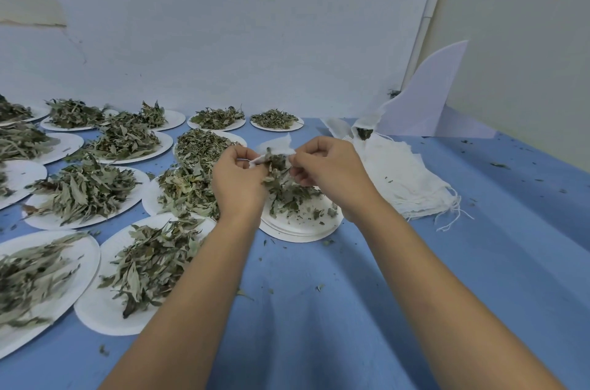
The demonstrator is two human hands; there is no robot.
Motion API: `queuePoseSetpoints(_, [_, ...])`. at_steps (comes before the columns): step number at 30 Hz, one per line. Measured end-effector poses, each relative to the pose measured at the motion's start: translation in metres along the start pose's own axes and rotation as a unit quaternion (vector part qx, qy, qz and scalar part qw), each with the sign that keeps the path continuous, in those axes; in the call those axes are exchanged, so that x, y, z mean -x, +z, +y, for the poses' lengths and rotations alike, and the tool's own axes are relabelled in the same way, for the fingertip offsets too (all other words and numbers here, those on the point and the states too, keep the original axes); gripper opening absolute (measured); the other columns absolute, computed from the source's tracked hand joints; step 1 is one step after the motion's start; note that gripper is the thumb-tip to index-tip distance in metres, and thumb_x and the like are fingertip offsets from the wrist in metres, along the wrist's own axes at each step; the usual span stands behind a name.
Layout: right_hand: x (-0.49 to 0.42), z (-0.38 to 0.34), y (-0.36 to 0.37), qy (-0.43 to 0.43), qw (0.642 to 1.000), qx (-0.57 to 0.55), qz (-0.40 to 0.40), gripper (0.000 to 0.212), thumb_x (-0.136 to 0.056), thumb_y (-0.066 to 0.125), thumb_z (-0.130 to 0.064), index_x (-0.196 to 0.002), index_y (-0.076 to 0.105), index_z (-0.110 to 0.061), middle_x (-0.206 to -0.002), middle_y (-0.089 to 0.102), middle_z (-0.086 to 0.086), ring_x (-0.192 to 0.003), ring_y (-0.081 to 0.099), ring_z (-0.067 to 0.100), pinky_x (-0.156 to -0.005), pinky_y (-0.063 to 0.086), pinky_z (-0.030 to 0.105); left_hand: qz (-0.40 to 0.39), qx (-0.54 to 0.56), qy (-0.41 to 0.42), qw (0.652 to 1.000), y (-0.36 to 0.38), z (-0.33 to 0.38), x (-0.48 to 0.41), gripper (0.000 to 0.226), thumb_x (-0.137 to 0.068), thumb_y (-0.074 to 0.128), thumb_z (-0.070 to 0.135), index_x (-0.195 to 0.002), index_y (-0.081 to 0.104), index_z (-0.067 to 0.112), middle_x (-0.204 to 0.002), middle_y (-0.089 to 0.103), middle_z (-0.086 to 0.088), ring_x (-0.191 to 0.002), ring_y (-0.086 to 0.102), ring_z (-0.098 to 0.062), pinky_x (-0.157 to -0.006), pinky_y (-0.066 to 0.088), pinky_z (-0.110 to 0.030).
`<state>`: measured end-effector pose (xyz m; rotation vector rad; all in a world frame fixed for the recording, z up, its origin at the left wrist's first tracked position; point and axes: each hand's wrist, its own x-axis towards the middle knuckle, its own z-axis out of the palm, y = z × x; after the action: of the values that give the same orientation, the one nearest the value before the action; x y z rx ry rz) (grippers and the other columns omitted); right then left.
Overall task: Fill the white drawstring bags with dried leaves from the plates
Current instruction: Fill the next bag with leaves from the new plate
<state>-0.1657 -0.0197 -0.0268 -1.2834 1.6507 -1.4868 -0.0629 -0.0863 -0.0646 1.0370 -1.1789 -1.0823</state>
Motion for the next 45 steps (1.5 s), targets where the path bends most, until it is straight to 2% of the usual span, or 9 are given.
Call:
queuePoseSetpoints(3, [-0.002, 0.004, -0.001, 0.028, 0.998, -0.051, 0.03, 0.008, -0.087, 0.058, -0.002, -0.08, 0.061, -0.006, -0.056, 0.065, 0.0, -0.051, 0.058, 0.012, -0.053, 0.051, 0.019, -0.035, 0.013, -0.042, 0.998, 0.003, 0.005, 0.003, 0.022, -0.085, 0.064, 0.002, -0.076, 0.055, 0.02, -0.074, 0.056, -0.001, -0.065, 0.052, -0.015, -0.068, 0.053, -0.036])
queuePoseSetpoints(9, [-0.004, 0.015, -0.007, 0.073, 0.991, -0.083, 0.079, 0.012, -0.09, 0.053, -0.002, -0.079, 0.058, -0.004, -0.061, 0.062, 0.005, -0.044, 0.059, 0.009, -0.052, 0.053, 0.019, -0.16, 0.109, -0.155, 0.969, 0.006, 0.014, 0.006, 0.007, -0.089, 0.058, 0.006, -0.086, 0.058, 0.012, -0.088, 0.057, -0.004, -0.082, 0.058, -0.014, -0.061, 0.053, -0.023])
queuePoseSetpoints(12, [-0.006, 0.016, -0.009, 0.087, 0.986, -0.112, 0.082, 0.014, -0.091, 0.053, -0.002, -0.078, 0.057, -0.003, -0.063, 0.06, 0.006, -0.046, 0.06, 0.01, -0.051, 0.052, 0.018, -0.217, 0.082, -0.124, 0.965, 0.005, 0.016, 0.007, 0.022, -0.084, 0.056, -0.005, -0.094, 0.056, 0.014, -0.089, 0.054, -0.001, -0.082, 0.056, -0.014, -0.076, 0.053, -0.028])
queuePoseSetpoints(16, [-0.006, 0.016, -0.009, 0.095, 0.981, -0.153, 0.07, 0.018, -0.092, 0.05, 0.0, -0.076, 0.056, -0.003, -0.05, 0.063, 0.0, -0.044, 0.061, 0.006, -0.048, 0.05, 0.016, -0.27, -0.005, -0.062, 0.961, 0.002, 0.013, 0.012, 0.049, -0.073, 0.062, -0.016, -0.109, 0.053, 0.017, -0.099, 0.055, 0.0, -0.078, 0.06, -0.013, -0.067, 0.052, -0.022])
queuePoseSetpoints(23, [-0.009, 0.016, -0.013, 0.087, 0.982, -0.151, 0.072, 0.007, -0.09, 0.053, -0.002, -0.084, 0.057, -0.004, -0.064, 0.064, 0.004, -0.049, 0.063, 0.006, -0.05, 0.05, 0.016, -0.235, -0.039, 0.002, 0.971, 0.002, 0.007, 0.014, 0.032, -0.073, 0.076, -0.001, -0.093, 0.061, 0.019, -0.076, 0.054, 0.007, -0.053, 0.056, 0.001, -0.052, 0.045, -0.01])
queuePoseSetpoints(28, [-0.009, 0.019, -0.014, 0.031, 0.993, 0.007, 0.112, 0.006, -0.085, 0.055, -0.008, -0.081, 0.057, -0.012, -0.061, 0.067, -0.001, -0.049, 0.061, 0.004, -0.05, 0.048, 0.016, -0.222, 0.069, -0.085, 0.969, 0.003, 0.006, 0.013, 0.025, -0.075, 0.073, -0.006, -0.09, 0.06, 0.01, -0.069, 0.061, 0.005, -0.068, 0.066, -0.013, -0.068, 0.058, -0.02])
queuePoseSetpoints(33, [-0.004, 0.017, -0.006, -0.016, 0.997, 0.054, 0.056, 0.005, -0.082, 0.058, -0.008, -0.079, 0.058, -0.012, -0.058, 0.068, -0.001, -0.048, 0.059, 0.002, -0.049, 0.046, 0.014, -0.148, 0.056, -0.107, 0.982, 0.003, 0.004, 0.008, 0.017, -0.087, 0.063, -0.002, -0.078, 0.057, 0.012, -0.066, 0.057, -0.001, -0.056, 0.055, -0.01, -0.056, 0.051, -0.018])
queuePoseSetpoints(40, [-0.001, 0.015, 0.006, 0.0, 0.999, 0.041, -0.024, 0.009, -0.082, 0.057, -0.005, -0.075, 0.058, -0.011, -0.057, 0.067, 0.002, -0.047, 0.058, 0.009, -0.049, 0.046, 0.016, -0.039, -0.197, 0.105, 0.974, 0.0, 0.0, 0.006, 0.021, -0.077, 0.059, -0.008, -0.081, 0.055, 0.012, -0.065, 0.044, 0.007, -0.052, 0.037, -0.007, -0.042, 0.032, -0.01])
queuePoseSetpoints(45, [-0.004, 0.018, 0.007, 0.059, 0.996, -0.066, -0.015, 0.013, -0.088, 0.063, -0.017, -0.08, 0.058, -0.009, -0.058, 0.065, 0.002, -0.051, 0.056, 0.013, -0.051, 0.049, 0.018, -0.067, -0.221, 0.123, 0.965, 0.001, 0.001, 0.009, 0.02, -0.08, 0.065, -0.002, -0.089, 0.054, 0.013, -0.07, 0.046, 0.011, -0.057, 0.042, -0.001, -0.048, 0.035, -0.004])
